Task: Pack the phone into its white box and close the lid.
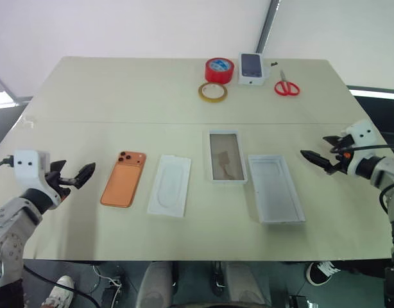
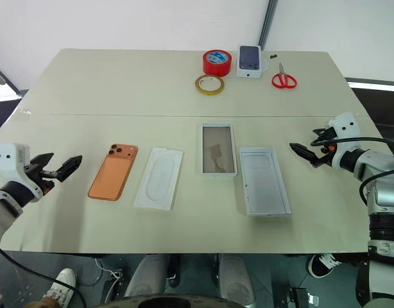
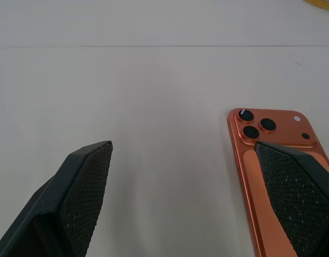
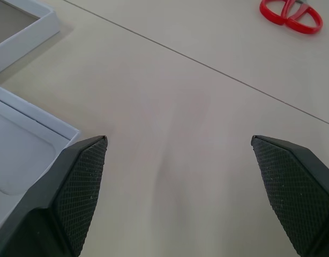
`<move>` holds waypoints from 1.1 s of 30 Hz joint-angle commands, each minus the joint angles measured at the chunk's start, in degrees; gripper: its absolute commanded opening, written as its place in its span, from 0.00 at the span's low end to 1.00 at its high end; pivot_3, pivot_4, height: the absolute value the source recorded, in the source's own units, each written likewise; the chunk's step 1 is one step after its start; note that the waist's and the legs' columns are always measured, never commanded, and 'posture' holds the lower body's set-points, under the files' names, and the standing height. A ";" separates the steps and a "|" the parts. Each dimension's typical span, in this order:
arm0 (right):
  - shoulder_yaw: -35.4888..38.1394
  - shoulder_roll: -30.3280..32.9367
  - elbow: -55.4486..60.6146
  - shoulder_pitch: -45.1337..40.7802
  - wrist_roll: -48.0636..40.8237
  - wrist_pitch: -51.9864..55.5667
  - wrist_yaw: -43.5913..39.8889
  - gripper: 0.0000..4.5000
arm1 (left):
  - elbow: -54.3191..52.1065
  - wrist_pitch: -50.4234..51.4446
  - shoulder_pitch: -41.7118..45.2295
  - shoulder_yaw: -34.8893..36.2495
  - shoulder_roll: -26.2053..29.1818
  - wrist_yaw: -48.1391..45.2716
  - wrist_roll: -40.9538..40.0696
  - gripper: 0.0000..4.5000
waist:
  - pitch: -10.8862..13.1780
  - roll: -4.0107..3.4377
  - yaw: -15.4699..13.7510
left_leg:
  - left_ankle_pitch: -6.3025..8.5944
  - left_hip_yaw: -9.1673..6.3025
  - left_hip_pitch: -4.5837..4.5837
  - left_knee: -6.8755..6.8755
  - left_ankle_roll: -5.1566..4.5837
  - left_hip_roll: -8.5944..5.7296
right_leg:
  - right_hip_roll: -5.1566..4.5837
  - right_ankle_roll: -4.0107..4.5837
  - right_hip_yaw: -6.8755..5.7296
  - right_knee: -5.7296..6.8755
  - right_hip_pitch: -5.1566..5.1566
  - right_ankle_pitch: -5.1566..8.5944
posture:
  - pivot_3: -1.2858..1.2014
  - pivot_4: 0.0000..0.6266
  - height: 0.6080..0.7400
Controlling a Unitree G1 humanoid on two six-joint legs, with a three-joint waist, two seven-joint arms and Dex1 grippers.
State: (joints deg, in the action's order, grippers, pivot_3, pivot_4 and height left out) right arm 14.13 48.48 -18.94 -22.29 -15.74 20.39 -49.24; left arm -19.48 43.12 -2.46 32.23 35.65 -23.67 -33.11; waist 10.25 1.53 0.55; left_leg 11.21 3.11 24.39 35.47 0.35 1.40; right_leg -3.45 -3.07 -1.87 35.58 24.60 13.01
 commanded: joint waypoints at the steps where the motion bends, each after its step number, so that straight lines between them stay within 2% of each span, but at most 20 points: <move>1: 0.09 1.22 -0.25 -2.24 0.60 -1.49 -0.16 1.00 | -2.89 -0.49 0.75 0.20 0.12 0.50 -0.54 0.99 | 0.00 0.00 0.00 | 0.00 0.00 0.00 0.00 0.00 0.00 | 0.00 0.00 0.00 0.00 0.00 0.00 | 0.52 0.24 1.00; 11: -1.49 0.03 2.51 -3.19 0.41 -1.16 -0.47 1.00 | -4.33 0.58 2.85 -1.41 -0.18 1.83 -0.74 0.99 | 0.00 0.00 -0.08 | 0.00 -0.01 0.00 0.03 0.00 0.00 | 0.02 0.00 0.00 0.03 0.00 0.00 | 0.52 0.24 1.00; 16: -4.24 -2.34 10.30 -3.81 -1.09 1.89 -0.90 1.00 | -5.61 2.83 7.46 -4.46 -1.27 2.04 -3.55 0.99 | 0.00 0.00 -0.05 | 0.01 -0.02 0.01 0.06 -0.01 0.00 | 0.03 -0.02 0.00 0.06 -0.02 -0.01 | 0.52 0.24 1.00; 18: -5.63 -3.46 15.29 -3.28 -1.89 3.84 -1.16 1.00 | -7.20 4.73 9.83 -8.00 -2.05 1.17 -5.74 0.99 | 0.00 0.00 -0.05 | 0.01 -0.04 0.01 0.15 -0.02 0.01 | 0.05 -0.05 0.00 0.19 -0.01 -0.01 | 0.52 0.24 1.00; 25: -10.89 -5.24 31.54 1.15 -3.80 9.46 -1.41 1.00 | -8.42 16.32 17.44 -16.74 -5.60 6.69 -9.67 0.99 | 0.00 0.03 -0.17 | 0.12 -0.09 0.04 0.45 -0.19 -0.01 | 0.14 -0.29 0.00 0.46 -0.01 -0.02 | 0.52 0.24 1.00; 29: -12.16 -4.46 39.11 2.80 -6.65 13.05 -2.79 1.00 | -9.44 28.85 19.20 -16.22 -5.72 9.62 -15.01 0.99 | 0.00 0.03 0.10 | 0.16 -0.10 0.04 0.54 -0.24 -0.01 | 0.15 -0.29 0.00 0.52 -0.02 0.00 | 0.52 0.24 1.00; 33: -13.06 -4.30 40.53 2.90 -7.34 13.90 -3.47 1.00 | -10.24 40.73 19.73 -15.61 -4.59 10.61 -18.90 0.99 | 0.01 0.04 0.06 | 0.18 -0.14 0.03 0.57 -0.26 0.02 | 0.21 -0.25 0.00 0.53 -0.02 0.02 | 0.52 0.24 1.00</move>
State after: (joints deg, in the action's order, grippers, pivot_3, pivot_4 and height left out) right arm 0.74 43.73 19.65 -18.87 -21.84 34.23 -52.38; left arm -27.69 79.87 16.47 15.06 30.01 -13.46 -50.20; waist 10.26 1.56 0.61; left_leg 11.39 2.97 24.42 36.05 0.09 1.43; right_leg -3.24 -3.23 -1.86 36.12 24.58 13.09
